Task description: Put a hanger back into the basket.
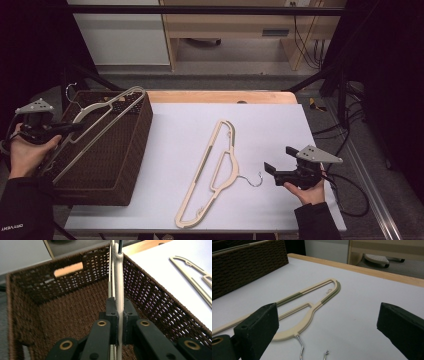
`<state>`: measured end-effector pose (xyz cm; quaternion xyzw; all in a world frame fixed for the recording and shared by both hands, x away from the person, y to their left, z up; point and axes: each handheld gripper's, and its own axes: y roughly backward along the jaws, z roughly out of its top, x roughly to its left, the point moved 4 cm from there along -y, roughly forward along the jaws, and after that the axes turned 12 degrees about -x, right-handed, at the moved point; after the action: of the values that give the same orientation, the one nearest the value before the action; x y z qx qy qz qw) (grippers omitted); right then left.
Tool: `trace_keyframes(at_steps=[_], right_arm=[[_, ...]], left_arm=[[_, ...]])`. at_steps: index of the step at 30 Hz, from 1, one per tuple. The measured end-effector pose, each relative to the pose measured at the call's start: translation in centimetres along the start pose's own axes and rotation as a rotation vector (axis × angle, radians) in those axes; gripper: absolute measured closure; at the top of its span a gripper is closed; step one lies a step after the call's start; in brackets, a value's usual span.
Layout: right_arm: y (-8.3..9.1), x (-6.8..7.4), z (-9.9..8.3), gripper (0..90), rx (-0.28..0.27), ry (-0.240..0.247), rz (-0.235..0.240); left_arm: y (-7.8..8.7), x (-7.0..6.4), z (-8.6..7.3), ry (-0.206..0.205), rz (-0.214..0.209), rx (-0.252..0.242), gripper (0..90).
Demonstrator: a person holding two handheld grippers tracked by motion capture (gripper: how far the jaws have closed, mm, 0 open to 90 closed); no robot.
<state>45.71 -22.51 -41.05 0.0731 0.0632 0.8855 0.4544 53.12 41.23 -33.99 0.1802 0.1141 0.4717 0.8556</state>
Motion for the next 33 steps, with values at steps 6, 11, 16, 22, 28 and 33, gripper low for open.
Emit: trace_keyframes(at_steps=[6,11,16,22,28,33], right_arm=[[-0.1,0.0,-0.1,4.1,0.004,0.001,0.000],[-0.1,0.1,-0.2,4.1,0.010,0.000,0.000],[-0.1,0.0,-0.1,4.0,0.007,-0.002,0.000],[-0.2,0.1,-0.2,4.0,0.012,0.000,0.007],[-0.1,0.1,-0.1,4.0,0.007,-0.001,0.002],[0.1,0.0,0.0,3.9,0.002,-0.002,-0.001]], left_arm=[[-0.6,0.5,-2.4,0.008,0.002,0.093,86.0],[-2.3,0.3,-4.0,0.026,-0.001,0.145,85.9],[-3.6,0.6,-5.6,0.055,0.046,0.206,84.3],[-3.0,1.3,-6.1,0.098,0.108,0.214,80.0],[-1.8,1.6,-5.9,0.125,0.179,0.140,62.3],[-0.1,1.1,-4.9,0.121,0.193,0.056,54.4]])
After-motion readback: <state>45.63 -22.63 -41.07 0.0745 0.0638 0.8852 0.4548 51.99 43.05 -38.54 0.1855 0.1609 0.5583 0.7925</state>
